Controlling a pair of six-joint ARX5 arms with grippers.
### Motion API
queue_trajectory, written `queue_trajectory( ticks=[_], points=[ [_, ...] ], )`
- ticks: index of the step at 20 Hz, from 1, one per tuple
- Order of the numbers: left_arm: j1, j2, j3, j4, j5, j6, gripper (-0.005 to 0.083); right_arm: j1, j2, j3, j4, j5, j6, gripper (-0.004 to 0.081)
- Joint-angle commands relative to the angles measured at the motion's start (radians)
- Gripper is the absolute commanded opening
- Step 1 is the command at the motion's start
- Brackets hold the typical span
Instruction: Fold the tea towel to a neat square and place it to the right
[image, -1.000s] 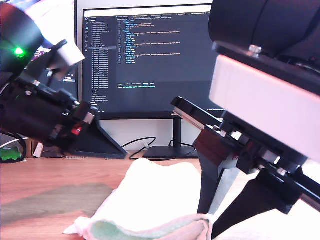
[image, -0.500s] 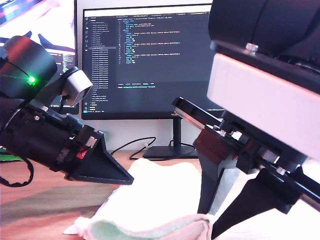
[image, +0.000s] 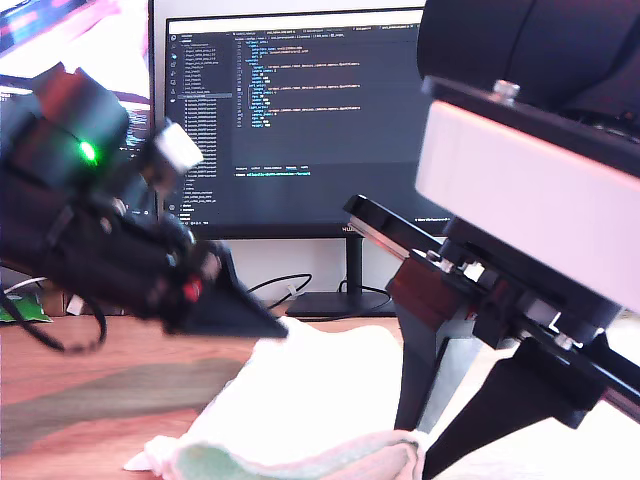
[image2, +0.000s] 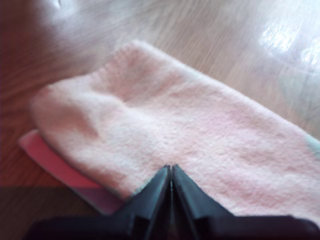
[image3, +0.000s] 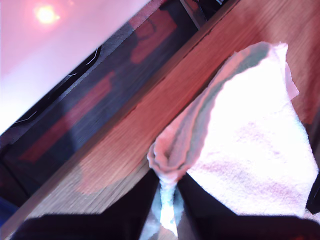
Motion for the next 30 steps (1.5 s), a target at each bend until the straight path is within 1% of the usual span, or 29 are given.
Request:
queue_trajectory(
  ticks=[1,3,5,10,14,17,20,23,25,27,30],
  points=[
    [0.004,0.026,-0.006,-0.002,-0.011,0.003,-0.002,0.011,0.018,-0.023,-0.033,-0.008,0.007,-0.0011],
    [0.004,0.026,-0.006,-0.039,-0.012,0.003,-0.002,0.011,0.016,-0.023,-0.037,-0.007,0.049,-0.0011],
    [0.001,0.026,-0.006,-0.082,-0.011,0.002,-0.002,0.013,0.003,-0.023,-0.037,-0.007,0.12,-0.0011],
    [-0.003,0.025,-0.006,-0.158,-0.012,-0.004,-0.002,0.055,-0.033,-0.023,-0.039,-0.005,0.277,-0.0011],
    [-0.004,0.024,-0.006,-0.235,-0.009,-0.003,-0.002,0.082,-0.064,-0.023,-0.059,-0.005,0.351,-0.0011],
    [-0.004,0.0,-0.006,-0.299,-0.007,-0.004,-0.002,0.084,-0.092,-0.023,-0.077,0.001,0.404,-0.0011],
    [-0.004,-0.034,-0.005,-0.393,-0.01,-0.003,-0.002,0.084,-0.128,-0.023,-0.088,0.019,0.46,-0.0011],
    [-0.004,-0.06,-0.005,-0.48,-0.019,-0.003,-0.002,0.084,-0.171,-0.023,-0.1,0.019,0.535,-0.0011],
    [-0.019,-0.064,-0.005,-0.532,-0.019,-0.003,-0.002,0.084,-0.198,-0.023,-0.117,0.019,0.588,-0.0011],
    [-0.034,-0.068,-0.002,-0.537,-0.028,0.0,-0.002,0.084,-0.219,-0.023,-0.14,0.019,0.636,-0.0011],
    [-0.056,-0.092,0.021,-0.597,-0.04,-0.003,-0.002,0.084,-0.247,-0.023,-0.173,0.019,0.66,-0.0011]
  ],
)
